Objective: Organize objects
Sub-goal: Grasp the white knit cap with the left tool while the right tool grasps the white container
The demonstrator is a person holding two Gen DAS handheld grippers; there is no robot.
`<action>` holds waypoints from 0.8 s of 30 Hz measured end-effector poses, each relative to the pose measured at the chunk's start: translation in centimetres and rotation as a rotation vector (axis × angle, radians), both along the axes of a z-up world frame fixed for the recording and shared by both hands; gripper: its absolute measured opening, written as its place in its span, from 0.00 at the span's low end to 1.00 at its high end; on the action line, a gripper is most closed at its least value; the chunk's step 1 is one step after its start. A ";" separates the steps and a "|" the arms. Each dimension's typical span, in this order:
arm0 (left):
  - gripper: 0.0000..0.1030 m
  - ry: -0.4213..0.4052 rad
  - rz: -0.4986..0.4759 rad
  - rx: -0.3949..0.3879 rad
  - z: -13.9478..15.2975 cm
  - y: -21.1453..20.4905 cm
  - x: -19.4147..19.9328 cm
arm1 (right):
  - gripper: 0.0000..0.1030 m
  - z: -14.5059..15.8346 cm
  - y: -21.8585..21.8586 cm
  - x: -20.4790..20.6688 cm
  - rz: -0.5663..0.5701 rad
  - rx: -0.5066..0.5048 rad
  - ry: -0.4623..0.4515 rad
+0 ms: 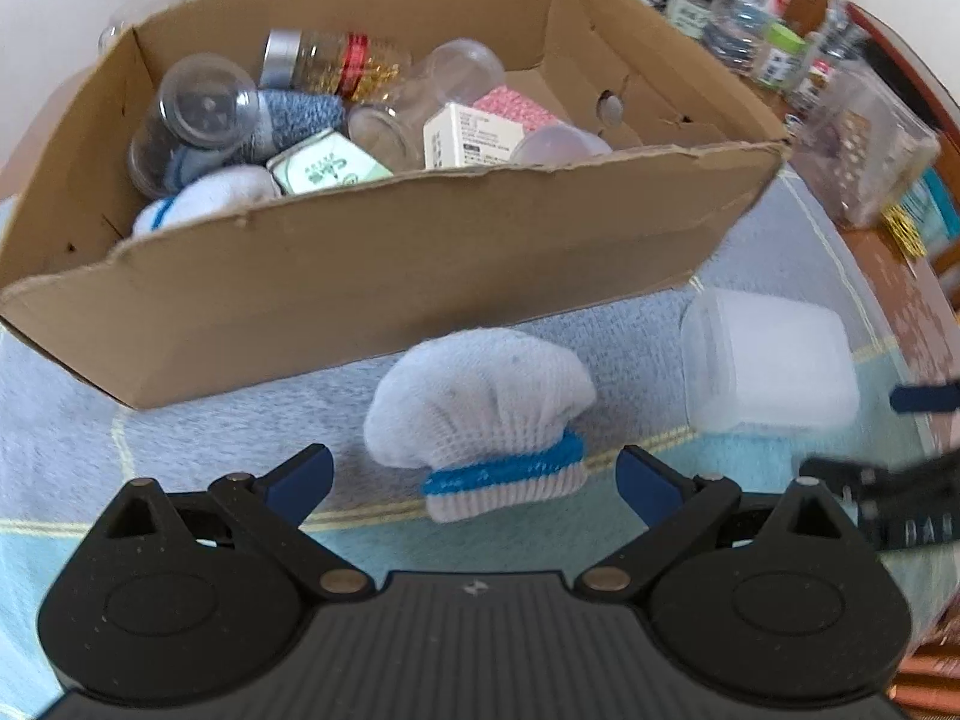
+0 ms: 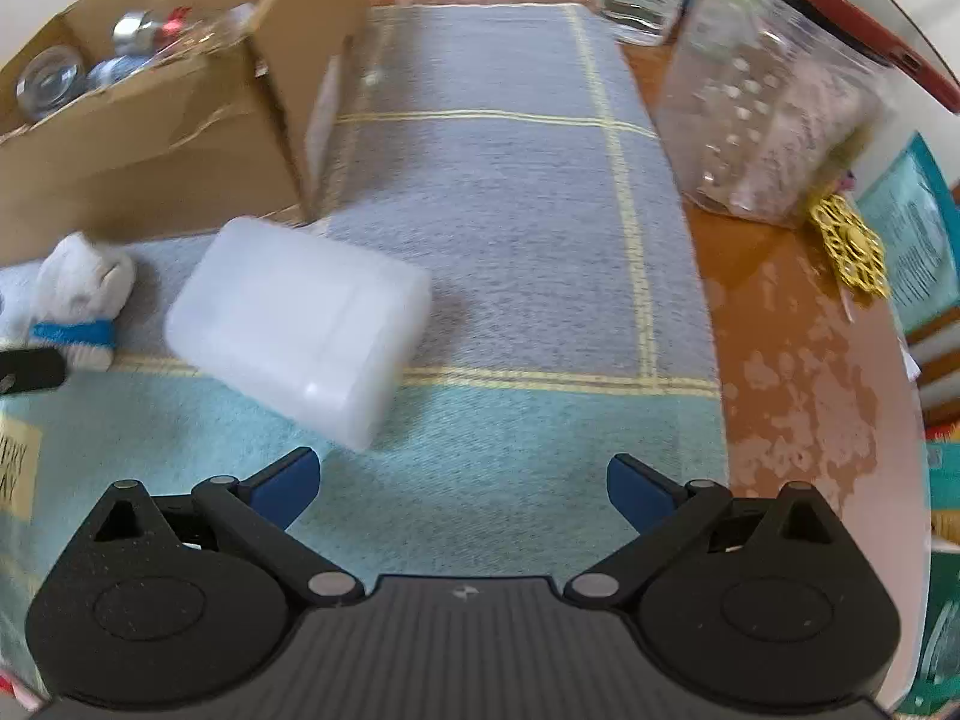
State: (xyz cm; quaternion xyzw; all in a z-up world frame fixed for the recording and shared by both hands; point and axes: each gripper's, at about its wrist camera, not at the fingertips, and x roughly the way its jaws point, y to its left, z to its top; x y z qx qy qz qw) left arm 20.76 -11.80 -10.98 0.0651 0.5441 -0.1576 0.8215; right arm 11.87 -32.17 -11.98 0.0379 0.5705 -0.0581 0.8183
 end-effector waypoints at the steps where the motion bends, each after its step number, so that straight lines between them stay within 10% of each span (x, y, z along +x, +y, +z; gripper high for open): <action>1: 0.97 0.005 0.012 -0.008 -0.2 -0.1 0.2 | 1.00 0.1 0.1 0.1 0.010 0.000 0.000; 24: 0.98 -0.009 0.180 0.064 -2.2 3.5 0.7 | 1.00 0.9 2.6 2.7 0.115 0.184 -0.028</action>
